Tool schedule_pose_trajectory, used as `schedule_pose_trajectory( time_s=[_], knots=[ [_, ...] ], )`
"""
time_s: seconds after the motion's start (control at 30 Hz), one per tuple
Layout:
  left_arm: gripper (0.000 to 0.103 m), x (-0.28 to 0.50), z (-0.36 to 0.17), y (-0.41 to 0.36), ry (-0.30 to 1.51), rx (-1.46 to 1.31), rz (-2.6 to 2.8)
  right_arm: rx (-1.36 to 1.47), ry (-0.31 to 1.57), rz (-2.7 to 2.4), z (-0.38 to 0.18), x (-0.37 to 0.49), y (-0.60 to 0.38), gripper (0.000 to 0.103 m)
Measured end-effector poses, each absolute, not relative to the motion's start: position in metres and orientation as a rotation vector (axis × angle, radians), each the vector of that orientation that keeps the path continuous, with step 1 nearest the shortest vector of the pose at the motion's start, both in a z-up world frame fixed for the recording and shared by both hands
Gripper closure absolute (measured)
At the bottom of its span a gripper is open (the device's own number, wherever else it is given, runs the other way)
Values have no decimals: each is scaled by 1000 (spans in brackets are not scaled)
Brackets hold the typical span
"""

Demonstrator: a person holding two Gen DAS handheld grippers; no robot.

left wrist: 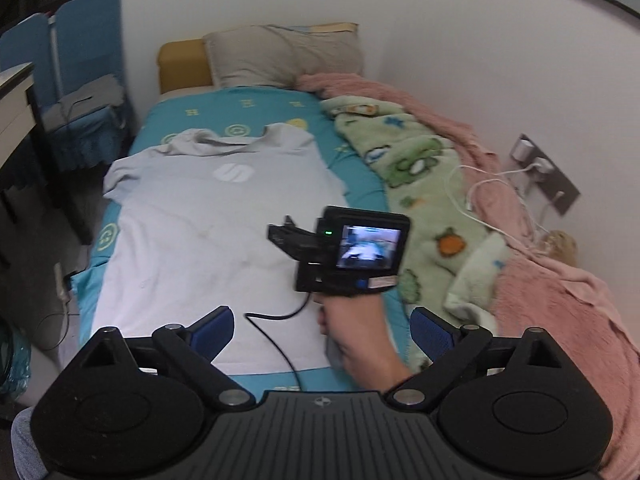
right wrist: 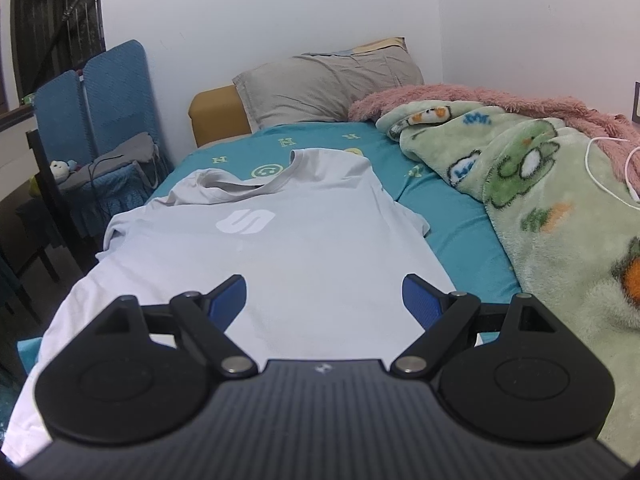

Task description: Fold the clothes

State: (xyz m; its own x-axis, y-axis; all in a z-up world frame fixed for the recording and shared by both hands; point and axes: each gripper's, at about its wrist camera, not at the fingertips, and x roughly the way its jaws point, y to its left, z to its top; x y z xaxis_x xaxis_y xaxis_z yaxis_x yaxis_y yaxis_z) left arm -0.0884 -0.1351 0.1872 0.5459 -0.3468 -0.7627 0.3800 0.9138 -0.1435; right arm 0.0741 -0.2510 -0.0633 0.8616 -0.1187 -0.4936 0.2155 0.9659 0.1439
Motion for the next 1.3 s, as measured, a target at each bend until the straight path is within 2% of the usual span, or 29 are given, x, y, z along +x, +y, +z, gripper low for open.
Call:
schedule_pose_trajectory(
  time_s=[0.47,0.6,0.87,1.03,1.1,1.2,1.23,1.27,1.3],
  knots=[
    [6,-104,216,-117,806,-10,-431,284,476,-204,-41,60,-271,17],
    [4,-92,203,-117,784,-60,-441,304,487,-230,-42,55,-279,17],
    [4,11,114,-88,739,-188,-364,397,474,-270,-53,53,-307,17],
    [4,82,26,-78,672,-55,-250,498,479,-239,-68,94,-333,17],
    [5,108,-13,-69,690,-52,-234,563,494,-219,-82,123,-349,17],
    [6,147,-59,-49,825,-154,-252,677,482,-234,-109,170,-381,17],
    [6,158,-71,-42,857,-199,-271,709,481,-249,-120,186,-391,18],
    [6,166,-79,-38,865,-210,-262,736,481,-268,-131,202,-402,29],
    [6,174,-87,-35,873,-219,-252,764,482,-288,-143,218,-413,30]
  ],
)
